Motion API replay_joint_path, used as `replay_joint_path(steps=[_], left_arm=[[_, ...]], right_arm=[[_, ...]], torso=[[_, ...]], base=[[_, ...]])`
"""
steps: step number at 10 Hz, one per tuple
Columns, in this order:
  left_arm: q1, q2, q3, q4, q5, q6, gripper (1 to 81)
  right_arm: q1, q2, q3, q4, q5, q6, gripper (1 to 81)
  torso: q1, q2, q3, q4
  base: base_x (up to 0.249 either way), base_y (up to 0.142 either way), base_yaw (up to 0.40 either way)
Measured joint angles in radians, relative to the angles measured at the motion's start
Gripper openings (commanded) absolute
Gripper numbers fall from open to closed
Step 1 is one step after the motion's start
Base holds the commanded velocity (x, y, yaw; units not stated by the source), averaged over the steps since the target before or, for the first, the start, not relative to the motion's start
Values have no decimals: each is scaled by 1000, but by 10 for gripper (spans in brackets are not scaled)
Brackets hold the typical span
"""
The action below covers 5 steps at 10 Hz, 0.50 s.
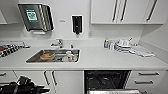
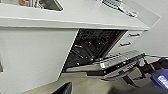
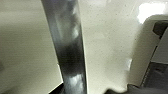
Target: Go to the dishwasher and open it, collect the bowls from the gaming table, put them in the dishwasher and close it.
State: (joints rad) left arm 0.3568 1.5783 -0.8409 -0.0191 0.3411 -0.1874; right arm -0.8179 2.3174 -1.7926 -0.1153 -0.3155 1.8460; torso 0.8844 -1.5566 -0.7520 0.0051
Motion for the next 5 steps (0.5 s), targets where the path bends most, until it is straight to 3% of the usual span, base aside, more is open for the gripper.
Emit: replay_joint_path(steps=[2, 5], left_arm=[[0, 16, 0, 0, 1, 0, 811], [8, 28, 0, 0, 1, 0, 811]], right_arm=[[-2, 4, -11, 3, 64, 0, 811], [-10, 26, -49, 4, 89, 0, 811]], torso=[[0, 0, 0, 0], [1, 0, 0, 0]], base=[[-78, 0, 0], [-77, 0, 0]])
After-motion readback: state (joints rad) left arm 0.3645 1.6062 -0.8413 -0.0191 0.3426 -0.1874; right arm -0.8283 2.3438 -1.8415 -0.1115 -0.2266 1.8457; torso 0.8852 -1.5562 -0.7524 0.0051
